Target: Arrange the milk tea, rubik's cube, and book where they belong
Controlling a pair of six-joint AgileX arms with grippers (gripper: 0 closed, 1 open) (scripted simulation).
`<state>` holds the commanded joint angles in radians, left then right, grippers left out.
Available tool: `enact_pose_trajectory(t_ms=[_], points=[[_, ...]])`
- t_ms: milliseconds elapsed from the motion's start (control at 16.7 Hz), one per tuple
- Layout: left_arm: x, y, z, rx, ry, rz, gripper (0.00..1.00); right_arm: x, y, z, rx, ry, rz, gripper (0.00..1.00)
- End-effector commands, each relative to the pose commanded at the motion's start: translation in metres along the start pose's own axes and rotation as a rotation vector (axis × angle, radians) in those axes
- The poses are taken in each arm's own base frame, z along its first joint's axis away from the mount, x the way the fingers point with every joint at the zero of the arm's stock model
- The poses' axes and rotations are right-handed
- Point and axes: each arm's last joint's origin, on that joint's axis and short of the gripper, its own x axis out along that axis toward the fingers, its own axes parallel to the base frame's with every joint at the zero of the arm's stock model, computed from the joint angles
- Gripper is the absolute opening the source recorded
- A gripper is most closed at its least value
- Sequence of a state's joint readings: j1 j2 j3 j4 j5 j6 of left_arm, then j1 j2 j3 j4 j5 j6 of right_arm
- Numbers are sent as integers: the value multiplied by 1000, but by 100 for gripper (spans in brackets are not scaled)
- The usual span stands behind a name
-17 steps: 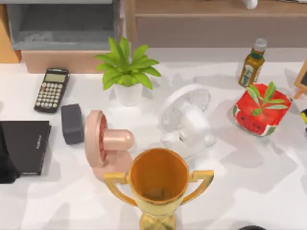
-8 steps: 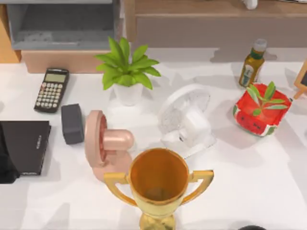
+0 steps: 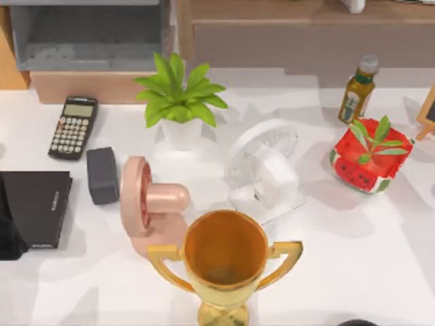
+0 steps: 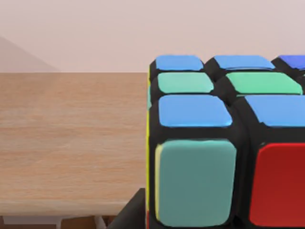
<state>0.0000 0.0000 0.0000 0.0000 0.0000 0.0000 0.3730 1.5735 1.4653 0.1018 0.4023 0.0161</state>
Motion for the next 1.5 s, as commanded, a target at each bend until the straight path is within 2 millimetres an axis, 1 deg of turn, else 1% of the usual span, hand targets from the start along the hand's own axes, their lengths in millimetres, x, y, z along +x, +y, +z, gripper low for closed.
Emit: enact_pose_trajectory(t_ms=[120, 240, 300, 420, 540, 600, 720, 840, 960, 1200, 1500], points=[[0, 0, 0, 0, 0, 0, 100, -1, -3, 2, 2, -5, -2, 0], [0, 0, 0, 0, 0, 0, 100, -2, -8, 16, 13, -52, 0, 0], [0, 0, 0, 0, 0, 0, 100, 1, -11, 24, 18, -78, 0, 0], [0, 0, 0, 0, 0, 0, 100, 16, -18, 34, 17, -112, -4, 0], [0, 0, 0, 0, 0, 0, 100, 39, -23, 35, 11, -117, -9, 0], [0, 0, 0, 0, 0, 0, 100, 52, -23, 33, 9, -110, -10, 0], [0, 0, 0, 0, 0, 0, 100, 75, -16, 24, 6, -80, -5, 0], [0, 0, 0, 0, 0, 0, 100, 91, -6, 12, 6, -42, 3, 0], [0, 0, 0, 0, 0, 0, 100, 99, 0, 1, 1, -4, 1, 0], [0, 0, 0, 0, 0, 0, 100, 100, 1, 0, 0, 0, 0, 0], [0, 0, 0, 0, 0, 0, 100, 100, 1, 0, 0, 0, 0, 38]])
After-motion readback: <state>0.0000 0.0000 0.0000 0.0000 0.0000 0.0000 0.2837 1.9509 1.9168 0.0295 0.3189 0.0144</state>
